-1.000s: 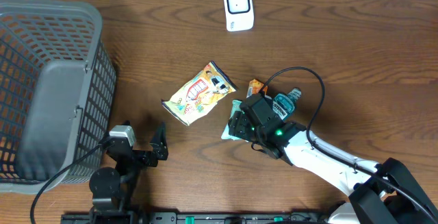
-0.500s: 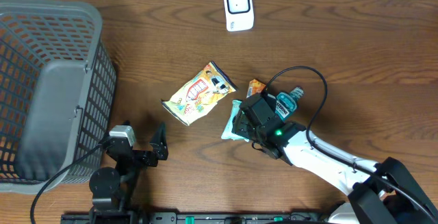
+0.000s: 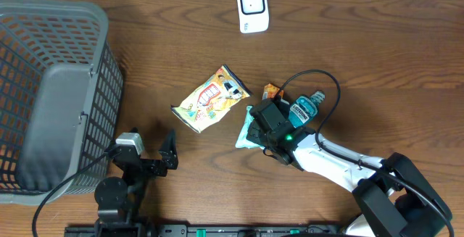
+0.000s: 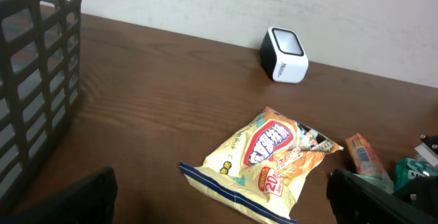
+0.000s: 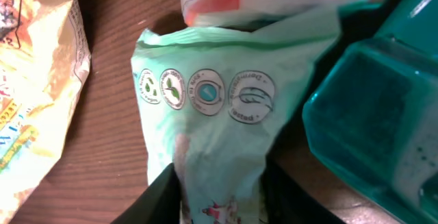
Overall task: Scan the item barcode
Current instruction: 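Lower the right gripper onto the wipes pack and grasp it, then lift the wipes pack and carry it up past the Listerine bottle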
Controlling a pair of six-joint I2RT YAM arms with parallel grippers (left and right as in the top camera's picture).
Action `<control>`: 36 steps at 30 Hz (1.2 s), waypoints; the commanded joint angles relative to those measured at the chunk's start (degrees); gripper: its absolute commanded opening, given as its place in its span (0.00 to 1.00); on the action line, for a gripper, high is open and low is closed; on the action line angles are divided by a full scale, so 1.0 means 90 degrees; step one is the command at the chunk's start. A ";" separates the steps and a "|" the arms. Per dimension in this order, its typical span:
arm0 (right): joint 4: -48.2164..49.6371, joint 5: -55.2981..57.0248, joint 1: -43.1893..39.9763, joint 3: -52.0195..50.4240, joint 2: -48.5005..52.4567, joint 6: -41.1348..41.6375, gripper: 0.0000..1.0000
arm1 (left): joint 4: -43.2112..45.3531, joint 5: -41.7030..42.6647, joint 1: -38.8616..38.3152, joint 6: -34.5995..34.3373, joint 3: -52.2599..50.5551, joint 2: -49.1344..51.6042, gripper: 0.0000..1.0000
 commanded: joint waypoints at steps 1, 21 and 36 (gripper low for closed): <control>-0.0148 -0.0073 -0.0017 0.0066 0.0078 0.0022 0.26 | -0.0114 0.0080 -0.0017 0.0063 -0.0131 -0.0044 0.98; -0.4131 -0.4505 -0.1117 0.1989 -0.0690 -0.0767 0.02 | -0.0114 0.0080 -0.0019 0.0063 -0.0131 -0.0044 0.98; -0.4245 -0.7703 -0.2081 0.1987 -0.0687 0.0974 0.01 | -0.0114 0.0078 -0.0019 0.0063 -0.0131 -0.0044 0.98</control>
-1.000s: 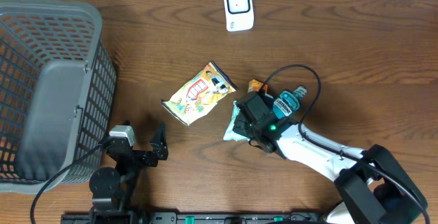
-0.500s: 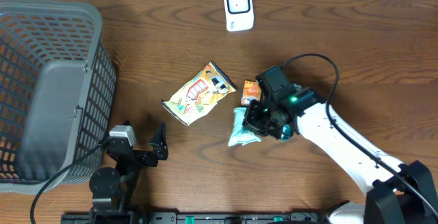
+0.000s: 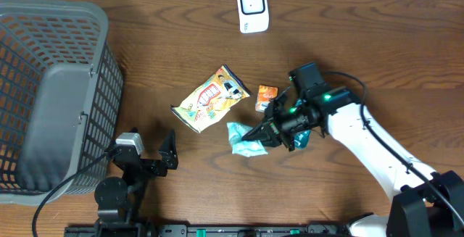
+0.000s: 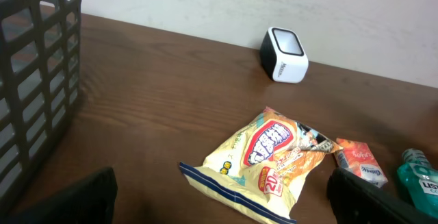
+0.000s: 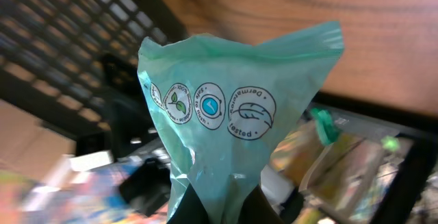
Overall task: Scan the item barcode
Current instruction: 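Lift the wipes pack and carry it up past the Listerine bottle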
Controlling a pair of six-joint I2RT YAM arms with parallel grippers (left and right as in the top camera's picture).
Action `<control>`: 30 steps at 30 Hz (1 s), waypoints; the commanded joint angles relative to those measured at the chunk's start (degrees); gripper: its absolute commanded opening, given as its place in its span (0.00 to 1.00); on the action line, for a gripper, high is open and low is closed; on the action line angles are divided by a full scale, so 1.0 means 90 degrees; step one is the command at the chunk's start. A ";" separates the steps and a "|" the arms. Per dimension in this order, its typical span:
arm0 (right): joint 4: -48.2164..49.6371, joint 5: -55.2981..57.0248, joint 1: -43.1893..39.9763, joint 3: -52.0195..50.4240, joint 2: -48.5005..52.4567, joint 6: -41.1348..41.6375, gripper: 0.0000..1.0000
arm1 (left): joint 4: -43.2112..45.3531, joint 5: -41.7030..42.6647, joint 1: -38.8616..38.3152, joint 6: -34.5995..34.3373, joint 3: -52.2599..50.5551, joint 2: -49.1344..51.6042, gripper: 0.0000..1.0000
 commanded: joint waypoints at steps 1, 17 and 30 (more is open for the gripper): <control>-0.0007 -0.0823 -0.0291 0.0092 -0.0075 0.0962 0.02 | -0.0112 0.0080 -0.0019 0.0063 -0.0131 -0.0044 0.98; -0.0007 -0.2805 -0.1780 0.0092 -0.0075 0.0253 0.02 | -0.0112 0.0080 -0.0019 0.0063 -0.0131 -0.0044 0.98; 0.0874 -0.3011 -0.1785 0.0092 -0.0075 -0.1634 0.01 | -0.0112 0.0080 -0.0019 0.0063 -0.0131 -0.0044 0.98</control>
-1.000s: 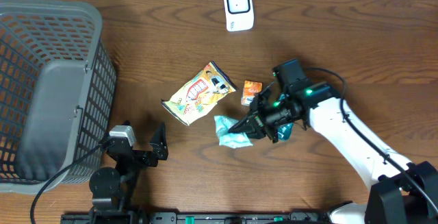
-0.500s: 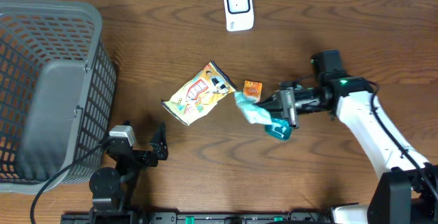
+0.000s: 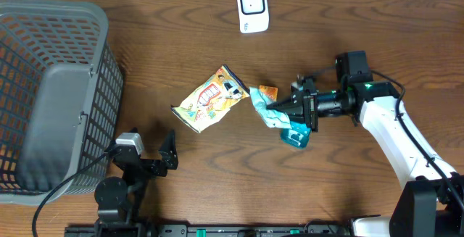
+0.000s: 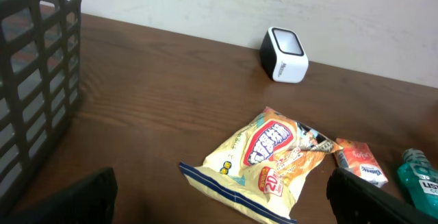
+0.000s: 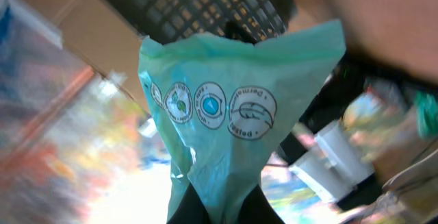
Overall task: Scan the item barcode
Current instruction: 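Lift the wipes pack and carry it up past the Listerine bottle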
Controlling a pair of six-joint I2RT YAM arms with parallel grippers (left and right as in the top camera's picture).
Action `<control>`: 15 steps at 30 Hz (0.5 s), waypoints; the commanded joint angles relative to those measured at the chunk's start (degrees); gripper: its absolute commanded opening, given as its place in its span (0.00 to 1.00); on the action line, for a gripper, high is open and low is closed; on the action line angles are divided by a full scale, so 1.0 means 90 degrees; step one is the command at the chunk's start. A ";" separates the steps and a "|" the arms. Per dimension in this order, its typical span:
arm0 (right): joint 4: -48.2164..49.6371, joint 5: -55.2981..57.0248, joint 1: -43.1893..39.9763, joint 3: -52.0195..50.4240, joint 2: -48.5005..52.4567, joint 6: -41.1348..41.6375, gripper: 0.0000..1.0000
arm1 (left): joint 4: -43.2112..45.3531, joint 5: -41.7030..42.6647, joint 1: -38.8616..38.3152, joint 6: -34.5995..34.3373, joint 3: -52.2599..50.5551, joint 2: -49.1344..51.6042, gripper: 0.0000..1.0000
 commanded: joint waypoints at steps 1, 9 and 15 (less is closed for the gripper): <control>0.0544 -0.0865 -0.0039 0.0095 -0.0075 -0.1022 0.01 | -0.0112 0.0080 -0.0017 0.0063 -0.0131 -0.0046 0.98; 0.0636 -0.0862 -0.0199 0.0095 -0.0102 0.0546 0.01 | -0.0112 0.0080 -0.0019 0.0063 -0.0131 -0.0046 0.98; 0.0617 0.0386 -0.0311 0.0092 -0.0100 0.1280 0.01 | -0.0112 0.0080 -0.0017 0.0063 -0.0131 -0.0046 0.98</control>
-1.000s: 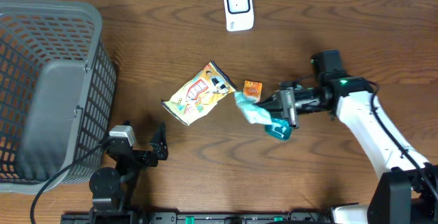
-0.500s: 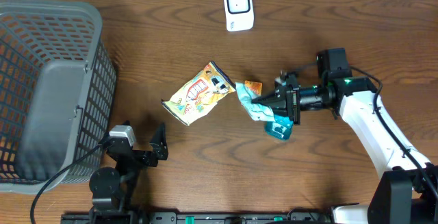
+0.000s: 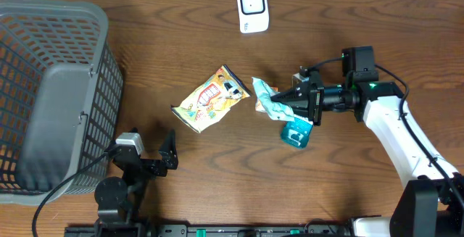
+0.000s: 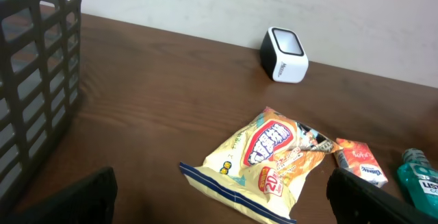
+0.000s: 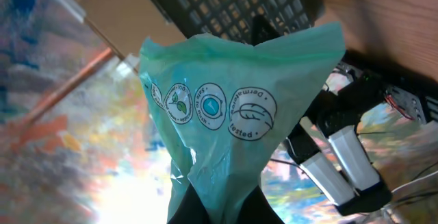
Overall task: Scan the item barcode
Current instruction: 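Lift the wipes pack and carry it up past the Listerine bottle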
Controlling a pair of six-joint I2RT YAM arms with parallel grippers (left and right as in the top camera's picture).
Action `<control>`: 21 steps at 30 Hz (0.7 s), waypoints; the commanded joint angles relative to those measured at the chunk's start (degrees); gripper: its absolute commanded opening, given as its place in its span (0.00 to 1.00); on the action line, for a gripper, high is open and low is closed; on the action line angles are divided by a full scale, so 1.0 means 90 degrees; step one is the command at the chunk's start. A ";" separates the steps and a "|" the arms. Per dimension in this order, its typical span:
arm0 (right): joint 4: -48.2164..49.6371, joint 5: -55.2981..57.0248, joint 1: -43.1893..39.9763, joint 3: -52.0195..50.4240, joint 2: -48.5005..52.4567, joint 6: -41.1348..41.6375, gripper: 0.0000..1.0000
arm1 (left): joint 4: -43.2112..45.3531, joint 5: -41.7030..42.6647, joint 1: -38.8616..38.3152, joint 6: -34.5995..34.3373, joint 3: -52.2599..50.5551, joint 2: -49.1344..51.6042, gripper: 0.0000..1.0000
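My right gripper (image 3: 284, 104) is shut on a pale green packet (image 3: 267, 100), lifted off the table beside the yellow snack bag (image 3: 211, 98). In the right wrist view the green packet (image 5: 226, 107) fills the frame, its round printed marks facing the camera, pinched between my fingers at the bottom. The white barcode scanner (image 3: 252, 8) stands at the far table edge; the left wrist view also shows this scanner (image 4: 284, 54). My left gripper (image 3: 145, 159) rests open near the front edge, nothing between its fingers.
A grey mesh basket (image 3: 54, 96) fills the left side. A teal bottle (image 3: 297, 131) lies under my right arm. A small orange packet (image 4: 360, 160) lies right of the yellow snack bag (image 4: 267, 162).
My right gripper with the green packet has shifted slightly up and toward the far edge. The left arm and the other items have not moved.
My right gripper was down on the green packet beside the teal bottle and orange packet. Then it held the packet lifted, low by the snack bag. Later the arm had swung right and the packet hung near the orange packet, where it stays now, slightly farther.
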 commanded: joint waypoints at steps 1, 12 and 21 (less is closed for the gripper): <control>-0.0092 0.1333 -0.0102 0.0090 -0.0100 0.0733 0.01 | -0.0112 0.0078 -0.0019 0.0063 -0.0131 -0.0044 0.98; -0.3011 0.2465 -0.0056 0.0087 -0.0100 0.1596 0.01 | -0.0112 0.0078 -0.0017 0.0063 -0.0131 -0.0044 0.98; -0.3492 0.1865 -0.0061 0.0087 -0.0100 0.2215 0.02 | -0.0112 0.0075 -0.0017 0.0063 -0.0131 -0.0044 0.98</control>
